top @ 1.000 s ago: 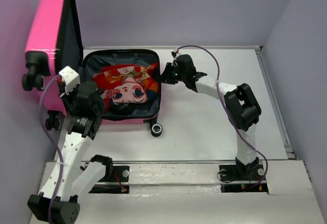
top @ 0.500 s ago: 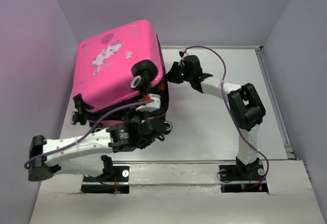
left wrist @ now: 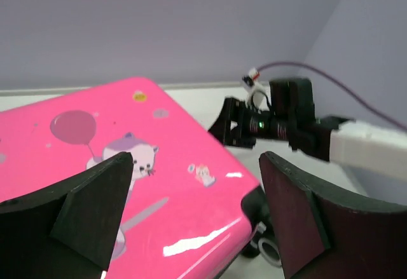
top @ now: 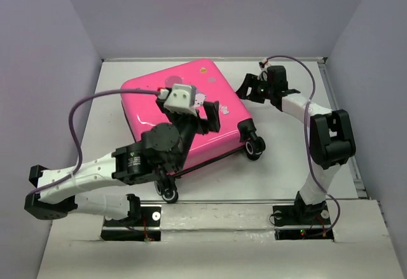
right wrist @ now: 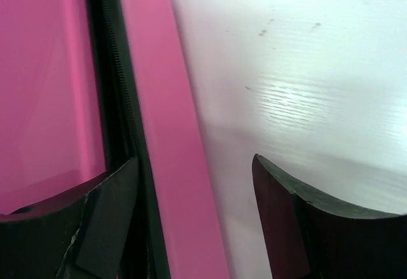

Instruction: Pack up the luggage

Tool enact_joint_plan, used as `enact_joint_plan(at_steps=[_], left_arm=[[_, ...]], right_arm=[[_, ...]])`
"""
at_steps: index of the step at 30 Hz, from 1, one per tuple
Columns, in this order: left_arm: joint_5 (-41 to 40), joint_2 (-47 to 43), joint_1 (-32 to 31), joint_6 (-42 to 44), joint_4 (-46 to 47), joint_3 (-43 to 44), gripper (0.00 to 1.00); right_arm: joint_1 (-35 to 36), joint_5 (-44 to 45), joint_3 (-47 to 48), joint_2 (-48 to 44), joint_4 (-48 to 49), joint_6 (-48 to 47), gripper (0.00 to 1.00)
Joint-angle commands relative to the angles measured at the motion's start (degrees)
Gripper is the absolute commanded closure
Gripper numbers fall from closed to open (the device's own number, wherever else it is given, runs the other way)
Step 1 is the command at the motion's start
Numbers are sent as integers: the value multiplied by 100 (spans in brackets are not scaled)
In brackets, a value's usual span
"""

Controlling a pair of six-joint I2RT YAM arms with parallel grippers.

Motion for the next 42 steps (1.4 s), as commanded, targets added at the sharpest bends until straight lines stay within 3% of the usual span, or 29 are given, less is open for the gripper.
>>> enact_joint_plan(at_steps=[1,3,4,5,6,8,10,12,15,18,20,25,28,32,38,42], left_arm=[[1113,154,1208,-606,-19,671,8],[2096,251,1931,-940,-169,777,8],[2622,373,2683,-1063,-257,821,8],[2862,444,3048,-1169,-284,856,8],[3195,532,3417,-1335,-284,978,8],[3784,787,4138,-1520,-372,1224,8],[4532,1252,5061,-1652,-512,1655,8],[5270,1875,5598,-1855,-687,1962,9],[5747,2833,6616,-1803,-1300,3136,8],[6133,3625,7302,-1758,-1760,3843,7],[6650,4019,7601,-1802,-1805,4002,7],[6924,4996,8192,-1636,-2305,5047,7],[7293,5664,8412,-1478,-2709,5574,7],[7934,6428,8430,-1099,-3053,5726,6],[8182,6527,8404,-1003,-2983,4778,8],[7858,5941,8307,-898,-2773,3367,9]], right_arm=[[-529,-23,329,-546,-657,-430,26],[-689,56,557,-845,-860,-342,36],[-689,108,636,-959,-904,-316,45],[-689,82,724,-1082,-974,-316,54],[-689,-5,795,-1362,-1061,-298,74],[-496,-41,708,-1749,-1080,-298,92],[-216,266,410,-2171,-1097,-438,93],[608,765,172,-2786,-1185,-648,93],[2191,1558,-258,-3446,-1535,-992,93],[3387,1672,-943,-4131,-1695,-922,93],[3888,1943,-1286,-4413,-2070,-878,93],[5022,2384,-1490,-4565,-3056,-729,93],[5024,2542,-1752,-4362,-3207,-615,93],[5024,3550,-1903,-3967,-2891,-439,93],[4261,3826,-1964,-3702,-2155,-447,93],[3418,3433,-1991,-3580,-1408,-509,93]])
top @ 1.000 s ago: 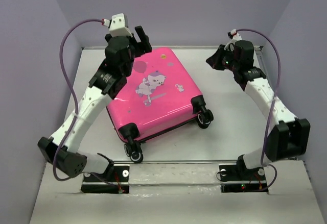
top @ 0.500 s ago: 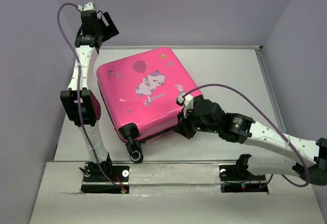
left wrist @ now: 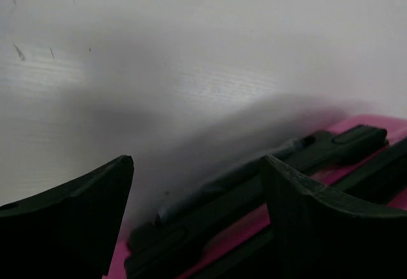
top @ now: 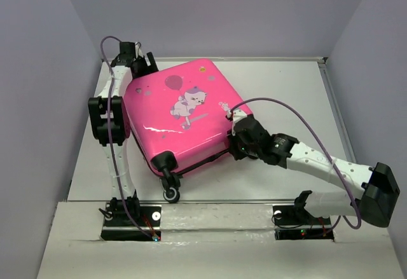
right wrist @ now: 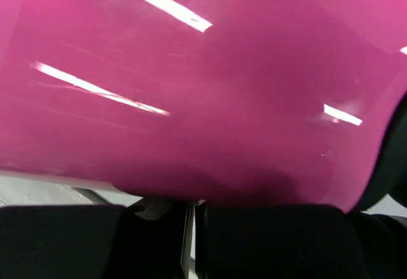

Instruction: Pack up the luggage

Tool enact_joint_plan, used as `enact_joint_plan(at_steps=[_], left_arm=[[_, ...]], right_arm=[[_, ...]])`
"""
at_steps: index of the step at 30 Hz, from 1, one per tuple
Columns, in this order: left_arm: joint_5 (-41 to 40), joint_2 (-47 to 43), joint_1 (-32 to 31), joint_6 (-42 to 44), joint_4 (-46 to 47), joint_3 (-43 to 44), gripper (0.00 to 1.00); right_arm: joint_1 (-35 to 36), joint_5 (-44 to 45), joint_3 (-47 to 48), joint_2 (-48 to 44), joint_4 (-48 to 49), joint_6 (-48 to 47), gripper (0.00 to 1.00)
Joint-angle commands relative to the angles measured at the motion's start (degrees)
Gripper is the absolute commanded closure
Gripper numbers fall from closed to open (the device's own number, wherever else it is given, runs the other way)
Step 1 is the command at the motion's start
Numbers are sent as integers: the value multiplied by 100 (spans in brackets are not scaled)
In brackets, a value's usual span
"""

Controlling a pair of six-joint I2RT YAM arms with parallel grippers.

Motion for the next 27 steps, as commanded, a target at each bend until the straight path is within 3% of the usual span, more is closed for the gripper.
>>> enact_joint_plan(at_steps=[1,7,12,16,17,21,24,25,27], left_arm=[[-38,-916,-95,266,70,-1304,9],[-267,-2506,-112,205,553,-3650,9],[347,-3684,-489,-86,843,-4917,10],[480,-4747,-955,-358,1133,-6068,11],[471,-4958,-1043,-402,1177,-6253,11],[647,-6013,-1272,-762,1537,-7088,10],[648,-6629,-1316,-929,1670,-7450,10],[569,-6917,-1334,-991,1661,-7450,10],[551,-7183,-1334,-1044,1626,-7311,10]], right_arm=[[-800,137,42,129,1396,-87,93],[-1415,-855,831,1016,2364,-140,93],[-2276,-2144,2157,2589,2444,26,93],[-2594,-3175,4068,3828,2155,141,93],[-2594,-3281,4076,4065,1962,124,93],[-2594,-4001,6599,5296,872,150,87],[-2699,-4310,7466,5913,660,474,64],[-2786,-4311,7825,6053,642,562,47],[-2962,-4424,8144,6089,616,747,26]])
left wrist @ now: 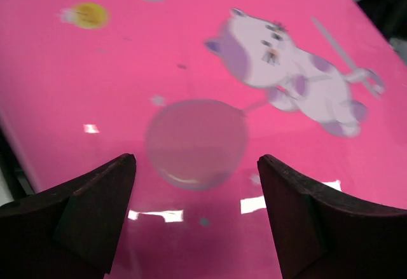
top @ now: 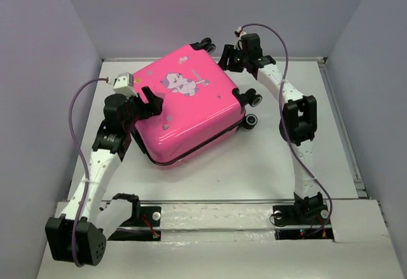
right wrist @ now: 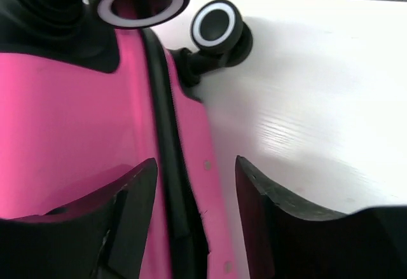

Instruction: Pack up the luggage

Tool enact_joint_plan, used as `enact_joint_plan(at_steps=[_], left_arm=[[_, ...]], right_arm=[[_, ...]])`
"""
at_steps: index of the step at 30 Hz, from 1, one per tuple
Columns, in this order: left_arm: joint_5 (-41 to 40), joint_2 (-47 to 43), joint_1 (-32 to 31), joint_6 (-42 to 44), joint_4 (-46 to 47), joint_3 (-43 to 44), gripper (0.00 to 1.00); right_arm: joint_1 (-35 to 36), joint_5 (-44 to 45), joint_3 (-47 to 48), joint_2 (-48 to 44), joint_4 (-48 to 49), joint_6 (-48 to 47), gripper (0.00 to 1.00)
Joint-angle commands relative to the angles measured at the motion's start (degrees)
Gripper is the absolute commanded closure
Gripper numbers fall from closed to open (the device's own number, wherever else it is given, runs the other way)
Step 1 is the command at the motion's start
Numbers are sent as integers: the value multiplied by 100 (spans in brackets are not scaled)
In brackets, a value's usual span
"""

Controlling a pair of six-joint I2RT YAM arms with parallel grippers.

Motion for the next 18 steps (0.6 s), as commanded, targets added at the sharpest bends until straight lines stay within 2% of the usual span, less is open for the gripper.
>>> enact_joint_plan(at_steps=[1,5,7,11,12,14,15,16,18], left_arm=[[1547,-244,-460,-720,-1191,-228,9],[1451,-561,-469,-624,-1437,395,7],[1223,-710,-469,-458,-1525,807,6],[239,-772,-390,-334,-1456,1231,1],[185,-677,-311,-403,-1255,1266,1],[333,-466,31,-579,-1026,1337,1],[517,-195,119,-667,-816,1381,1],[449,-62,172,-816,-727,1512,1],[134,333,243,-1001,-350,1635,1]], right_arm=[[340,-1870,1004,-247,156,811,22],[85,-2072,866,-580,148,777,8],[5,-1924,463,-1133,156,514,2],[5,-1589,-241,-2319,148,-5,3],[5,-1545,-835,-2904,200,-145,6],[5,-1388,-1715,-3592,410,-191,39],[57,-1300,-2250,-3970,846,-156,61],[171,-1168,-3361,-4705,1060,-112,90],[391,-1097,-4308,-5315,1438,-103,93]])
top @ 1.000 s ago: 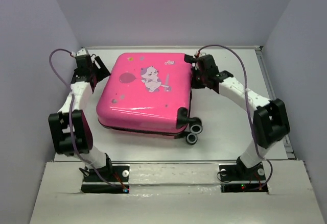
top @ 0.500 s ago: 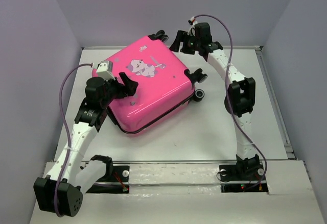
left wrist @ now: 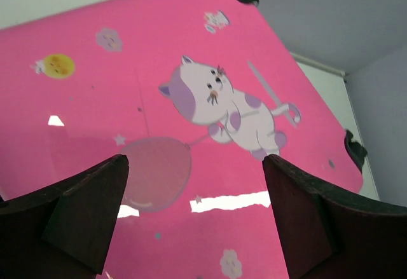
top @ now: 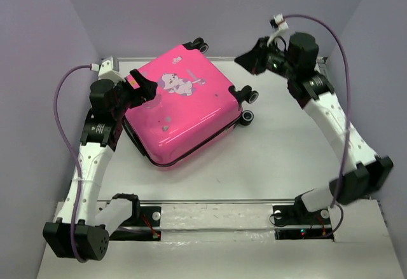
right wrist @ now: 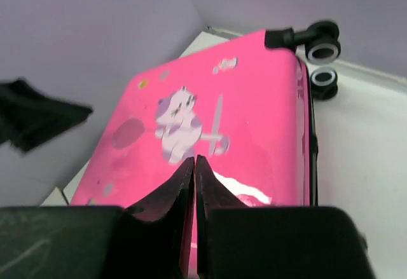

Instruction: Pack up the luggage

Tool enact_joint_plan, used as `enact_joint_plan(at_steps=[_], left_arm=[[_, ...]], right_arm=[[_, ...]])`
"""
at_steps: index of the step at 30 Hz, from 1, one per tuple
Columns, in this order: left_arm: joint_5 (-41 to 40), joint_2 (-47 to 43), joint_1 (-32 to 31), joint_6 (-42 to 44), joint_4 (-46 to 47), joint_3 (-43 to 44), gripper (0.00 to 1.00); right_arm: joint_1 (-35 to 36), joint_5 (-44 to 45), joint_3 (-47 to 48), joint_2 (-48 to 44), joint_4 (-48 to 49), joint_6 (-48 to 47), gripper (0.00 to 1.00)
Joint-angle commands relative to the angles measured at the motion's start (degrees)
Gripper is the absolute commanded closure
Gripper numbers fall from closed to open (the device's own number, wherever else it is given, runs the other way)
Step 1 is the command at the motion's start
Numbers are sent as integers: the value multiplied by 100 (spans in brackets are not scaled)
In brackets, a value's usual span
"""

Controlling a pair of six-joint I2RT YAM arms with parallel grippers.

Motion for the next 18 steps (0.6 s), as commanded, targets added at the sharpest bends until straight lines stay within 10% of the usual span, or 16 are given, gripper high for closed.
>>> enact_joint_plan(at_steps=[1,8,18], left_arm=[[-436,798,213,-468,819,479,1],[-622,2994,959,-583,417,2745,1],[-200,5069,1707,-91,-270,3759,1]], right_arm=[[513,254,-2157,-1372,793,-183,93],[1693,1080,-4884,-2560,854,-202,93],[1632,2257,-5072,-1850,1459,-157,93]])
